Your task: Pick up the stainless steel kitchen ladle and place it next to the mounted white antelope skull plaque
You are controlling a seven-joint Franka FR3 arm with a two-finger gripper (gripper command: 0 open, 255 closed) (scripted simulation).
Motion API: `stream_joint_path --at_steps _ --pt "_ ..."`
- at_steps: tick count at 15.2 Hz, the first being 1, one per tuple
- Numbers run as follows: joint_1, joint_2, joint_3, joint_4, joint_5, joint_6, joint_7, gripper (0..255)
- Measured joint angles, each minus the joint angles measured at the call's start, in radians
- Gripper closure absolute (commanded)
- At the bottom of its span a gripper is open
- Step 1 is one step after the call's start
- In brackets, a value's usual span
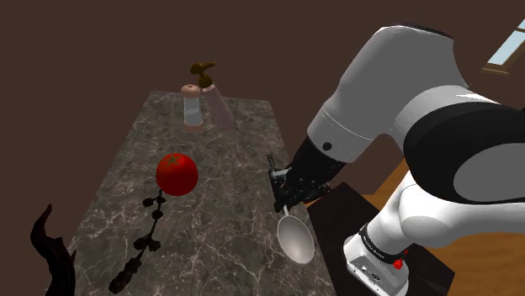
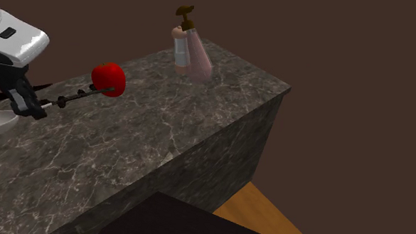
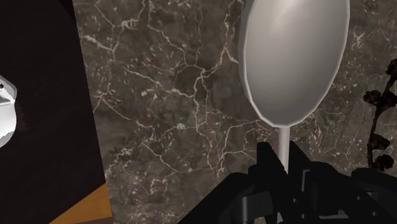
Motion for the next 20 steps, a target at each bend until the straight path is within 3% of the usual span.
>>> stream_joint_path --at_steps 20 --pt "0.029 0.087 0.14 -0.201 0.133 0.286 -0.051 255"
